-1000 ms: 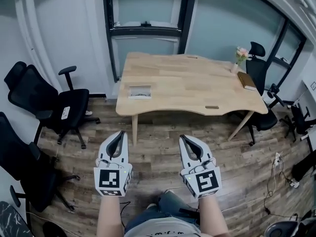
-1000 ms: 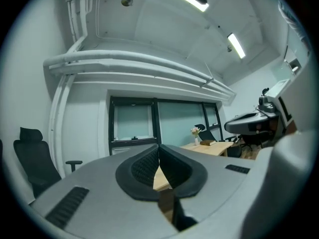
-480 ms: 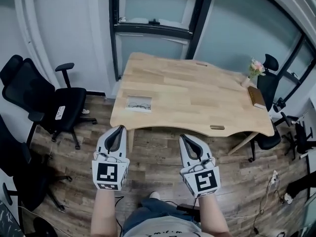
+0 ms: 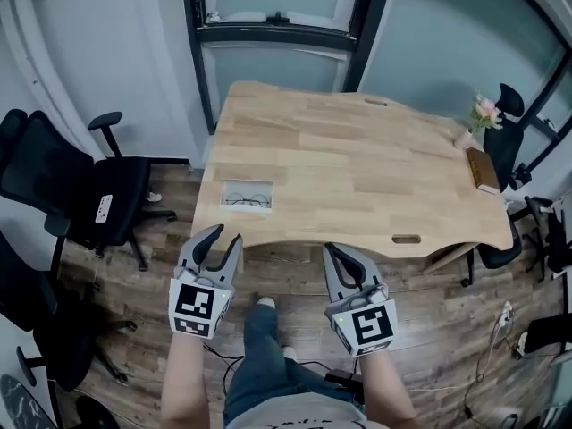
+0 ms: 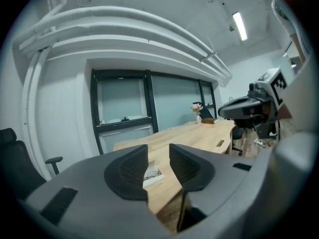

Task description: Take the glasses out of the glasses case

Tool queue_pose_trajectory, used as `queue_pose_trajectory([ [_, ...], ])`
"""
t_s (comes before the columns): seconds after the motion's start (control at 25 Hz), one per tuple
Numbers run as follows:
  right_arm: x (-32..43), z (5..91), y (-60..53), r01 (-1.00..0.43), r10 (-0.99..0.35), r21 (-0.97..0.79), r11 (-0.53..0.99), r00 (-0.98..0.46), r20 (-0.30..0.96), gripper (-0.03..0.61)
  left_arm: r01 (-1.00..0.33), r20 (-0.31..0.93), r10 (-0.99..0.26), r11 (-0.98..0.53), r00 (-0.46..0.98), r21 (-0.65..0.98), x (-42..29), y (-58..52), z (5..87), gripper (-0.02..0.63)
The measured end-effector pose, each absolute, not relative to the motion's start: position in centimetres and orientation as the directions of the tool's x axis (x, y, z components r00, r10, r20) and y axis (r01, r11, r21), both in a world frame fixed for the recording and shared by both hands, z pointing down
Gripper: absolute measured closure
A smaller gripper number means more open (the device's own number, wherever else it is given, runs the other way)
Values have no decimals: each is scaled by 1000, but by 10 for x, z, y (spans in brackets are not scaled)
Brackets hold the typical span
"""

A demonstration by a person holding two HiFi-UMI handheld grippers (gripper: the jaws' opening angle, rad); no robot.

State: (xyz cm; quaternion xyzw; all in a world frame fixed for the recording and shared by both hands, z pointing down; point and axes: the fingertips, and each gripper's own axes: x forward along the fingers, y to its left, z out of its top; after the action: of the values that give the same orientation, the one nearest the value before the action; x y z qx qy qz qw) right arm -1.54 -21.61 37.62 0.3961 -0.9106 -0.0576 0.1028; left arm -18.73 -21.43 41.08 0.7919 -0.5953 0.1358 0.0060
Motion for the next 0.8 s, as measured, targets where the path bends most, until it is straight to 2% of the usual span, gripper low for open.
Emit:
queue_pose_trajectory([
  [0.36,-46,429,-322,-753,-754,118,647,-608,249,566,-823,498,-770,-539,398,-177,-207,-325,488,471],
  [0.6,-60,462,-374,-777,-757,96,623,-567,326,566,-654,697,-570,-732,436,-189,-213,-379,547,485],
  [0.8,-61,483,-401,-794,-757,83,602,-535,375,566,-505,808,-414,-846,419,-172,-209,-401,588,500],
])
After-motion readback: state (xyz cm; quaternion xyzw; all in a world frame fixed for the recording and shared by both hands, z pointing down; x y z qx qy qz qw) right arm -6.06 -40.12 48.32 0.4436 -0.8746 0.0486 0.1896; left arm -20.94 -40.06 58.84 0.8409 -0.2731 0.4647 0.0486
